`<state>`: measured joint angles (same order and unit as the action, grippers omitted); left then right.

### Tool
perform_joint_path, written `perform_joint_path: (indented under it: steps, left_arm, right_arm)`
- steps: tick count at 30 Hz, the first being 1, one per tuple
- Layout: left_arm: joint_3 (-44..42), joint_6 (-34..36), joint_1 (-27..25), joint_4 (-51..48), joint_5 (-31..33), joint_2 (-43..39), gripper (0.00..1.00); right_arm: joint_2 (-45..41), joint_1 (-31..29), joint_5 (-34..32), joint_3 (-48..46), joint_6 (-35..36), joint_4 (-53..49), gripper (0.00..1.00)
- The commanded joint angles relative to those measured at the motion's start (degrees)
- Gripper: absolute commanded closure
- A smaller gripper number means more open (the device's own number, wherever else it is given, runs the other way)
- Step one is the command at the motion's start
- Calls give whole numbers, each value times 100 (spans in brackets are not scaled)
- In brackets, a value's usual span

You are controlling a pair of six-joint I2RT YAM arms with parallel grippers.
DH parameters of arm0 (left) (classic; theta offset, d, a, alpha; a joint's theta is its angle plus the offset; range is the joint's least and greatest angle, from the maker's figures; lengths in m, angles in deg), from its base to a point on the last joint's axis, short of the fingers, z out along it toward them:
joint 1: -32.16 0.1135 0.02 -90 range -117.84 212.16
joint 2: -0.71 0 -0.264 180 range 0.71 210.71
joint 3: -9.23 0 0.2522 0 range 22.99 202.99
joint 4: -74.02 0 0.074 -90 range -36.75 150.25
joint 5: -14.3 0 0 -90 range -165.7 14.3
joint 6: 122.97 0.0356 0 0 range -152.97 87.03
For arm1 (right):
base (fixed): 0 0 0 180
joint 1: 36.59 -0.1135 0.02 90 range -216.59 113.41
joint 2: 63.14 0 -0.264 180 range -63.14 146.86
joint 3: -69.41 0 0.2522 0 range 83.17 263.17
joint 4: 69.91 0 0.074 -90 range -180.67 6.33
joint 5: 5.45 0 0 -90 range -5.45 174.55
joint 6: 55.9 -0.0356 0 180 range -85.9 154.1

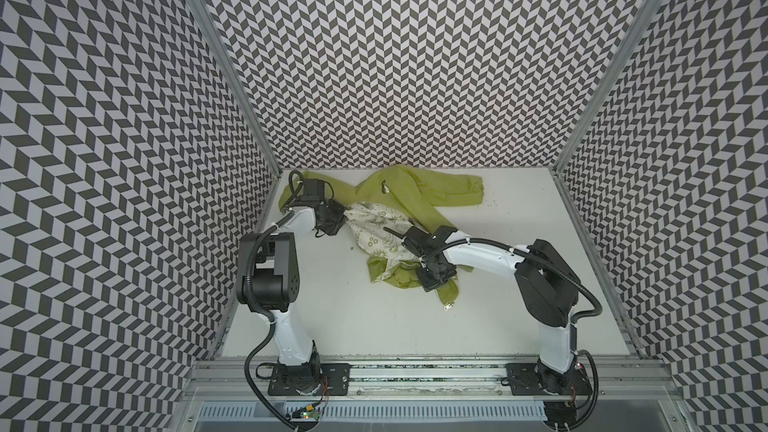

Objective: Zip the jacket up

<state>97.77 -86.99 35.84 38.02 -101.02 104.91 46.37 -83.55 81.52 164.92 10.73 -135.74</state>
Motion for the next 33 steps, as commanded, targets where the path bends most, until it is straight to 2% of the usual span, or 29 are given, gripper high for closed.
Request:
perform_joint_path:
  steps: [1,7,16,19,23,26,29,31,33]
  left_arm:
    - [704,400,260,-865,334,-611,100]
    - [1641,664,548,-1728,505,-1160,100]
    - [2572,764,867,-2622,712,-1725,100]
    - [2824,918,932,-2872,889,-1711,100]
    - [2892,842,932,-2775,824,-1235,100]
    - [3173,798,866,-2804,669,-544,100]
    - [3721,840,842,-3101,898,178,100]
    - [4008,748,941,-3192,1029,554,92]
    - [4250,595,1092,-3255,1021,809,83]
  right_arm:
    - [-1162,-41,24,-69,218,-225,100]
    - [-2298,-41,291,-224,680,-455,100]
    - [-3542,-48,2120,-256,1317,-262,100]
    - [-3770,-50,2297,-415,1307,-191,100]
    - [-3426,-50,2090,-661,1414,-394,100]
    - [-2839,-41,1277,-664,1262,-679,100]
    - [-2114,54,411,-536,873,-1000,100]
    - [-1795,192,437,-462,657,-1028,93]
    - [-1754,240,490,-390,534,-919,78]
